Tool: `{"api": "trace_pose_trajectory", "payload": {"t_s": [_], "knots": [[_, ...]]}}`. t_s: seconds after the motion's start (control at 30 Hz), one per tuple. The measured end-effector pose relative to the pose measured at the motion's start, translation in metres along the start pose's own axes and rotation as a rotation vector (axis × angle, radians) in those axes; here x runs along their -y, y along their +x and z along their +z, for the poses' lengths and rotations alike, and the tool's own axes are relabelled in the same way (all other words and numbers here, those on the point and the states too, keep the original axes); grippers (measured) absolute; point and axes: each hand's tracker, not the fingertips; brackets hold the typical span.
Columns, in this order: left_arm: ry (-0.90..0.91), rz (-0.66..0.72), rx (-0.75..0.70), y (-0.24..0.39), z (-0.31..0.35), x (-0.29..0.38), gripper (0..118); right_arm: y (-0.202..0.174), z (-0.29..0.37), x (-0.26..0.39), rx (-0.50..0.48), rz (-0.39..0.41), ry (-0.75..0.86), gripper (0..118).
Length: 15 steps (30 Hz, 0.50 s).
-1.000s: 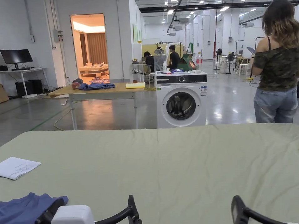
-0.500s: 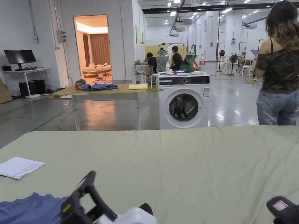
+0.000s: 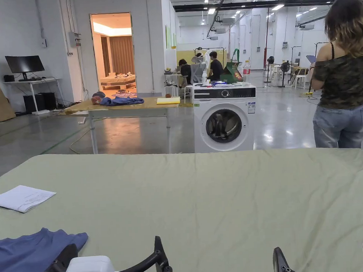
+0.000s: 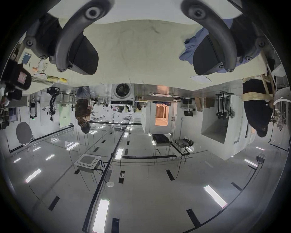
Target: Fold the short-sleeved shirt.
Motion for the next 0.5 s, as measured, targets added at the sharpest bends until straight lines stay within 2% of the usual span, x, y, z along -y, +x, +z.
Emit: {"api": "trace_pose_trajectory", "payload": {"t_s": [0.2,0.5], "knots": [[-0.010,0.014,0.012,-0.001,0.000,-0.002,109,0.008,-0.002,-0.005,0.032,-0.066,-0.030,118],[0.007,-0.041,0.029,0.001,0.004,-0.002,109,0.011,-0.002,-0.004,0.037,-0.060,-0.056,118]]}}
